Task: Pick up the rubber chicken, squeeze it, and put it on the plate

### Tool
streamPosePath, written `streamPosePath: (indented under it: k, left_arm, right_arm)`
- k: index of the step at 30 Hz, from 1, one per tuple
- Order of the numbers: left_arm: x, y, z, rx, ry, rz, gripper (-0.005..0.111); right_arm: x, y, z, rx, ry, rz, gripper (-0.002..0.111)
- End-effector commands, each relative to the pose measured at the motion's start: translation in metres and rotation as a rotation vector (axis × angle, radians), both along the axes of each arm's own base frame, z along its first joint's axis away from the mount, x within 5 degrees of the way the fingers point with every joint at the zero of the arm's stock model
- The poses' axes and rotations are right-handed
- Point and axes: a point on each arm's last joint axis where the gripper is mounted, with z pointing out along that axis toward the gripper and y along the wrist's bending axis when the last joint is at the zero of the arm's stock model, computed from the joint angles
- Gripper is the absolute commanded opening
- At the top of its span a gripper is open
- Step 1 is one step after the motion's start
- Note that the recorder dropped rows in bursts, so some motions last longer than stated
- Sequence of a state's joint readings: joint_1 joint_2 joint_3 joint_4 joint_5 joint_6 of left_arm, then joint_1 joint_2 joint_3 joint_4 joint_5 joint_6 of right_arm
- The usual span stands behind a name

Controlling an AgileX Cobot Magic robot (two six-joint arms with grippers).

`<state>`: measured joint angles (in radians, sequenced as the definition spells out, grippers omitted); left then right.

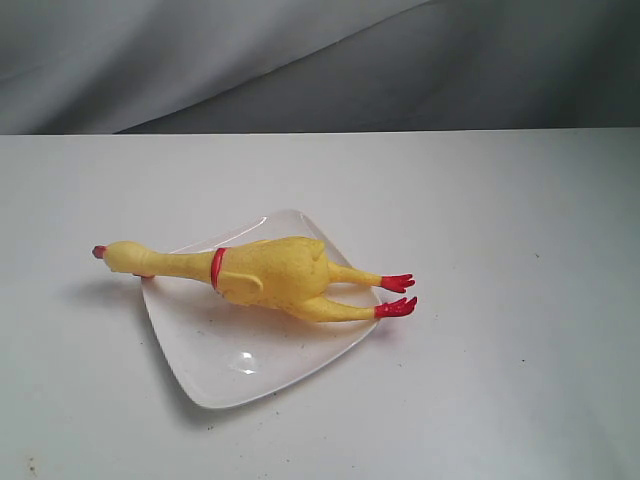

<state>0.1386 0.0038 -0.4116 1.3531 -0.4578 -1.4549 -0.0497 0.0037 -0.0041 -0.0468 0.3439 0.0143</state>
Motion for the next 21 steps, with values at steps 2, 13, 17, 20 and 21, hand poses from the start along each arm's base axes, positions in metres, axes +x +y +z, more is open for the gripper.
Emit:
streamPosePath:
  k: [2,13,17,20,21]
  left_arm:
    - [0.001,0.004,-0.001,-0.03,0.008,0.035,0.0]
    - [0.021,0.039,-0.033,-0.395,-0.037,0.221,0.0]
    - [0.028,0.044,-0.045,-0.309,0.086,0.347,0.0]
    - [0.029,0.045,-0.047,-0.247,0.099,0.398,0.0]
    - [0.029,0.045,-0.047,-0.24,0.098,0.404,0.0]
  right_arm:
    - [0.0,0.0,-0.001,0.001,-0.002,-0.004,0.0]
    - [0.0,0.0,-0.001,0.001,-0.002,-0.004,0.0]
    - [0.0,0.0,-0.001,0.001,-0.002,-0.004,0.0]
    - [0.0,0.0,-0.001,0.001,-0.002,-0.004,0.0]
    - [0.0,0.0,-0.001,0.001,-0.002,-0.004,0.0]
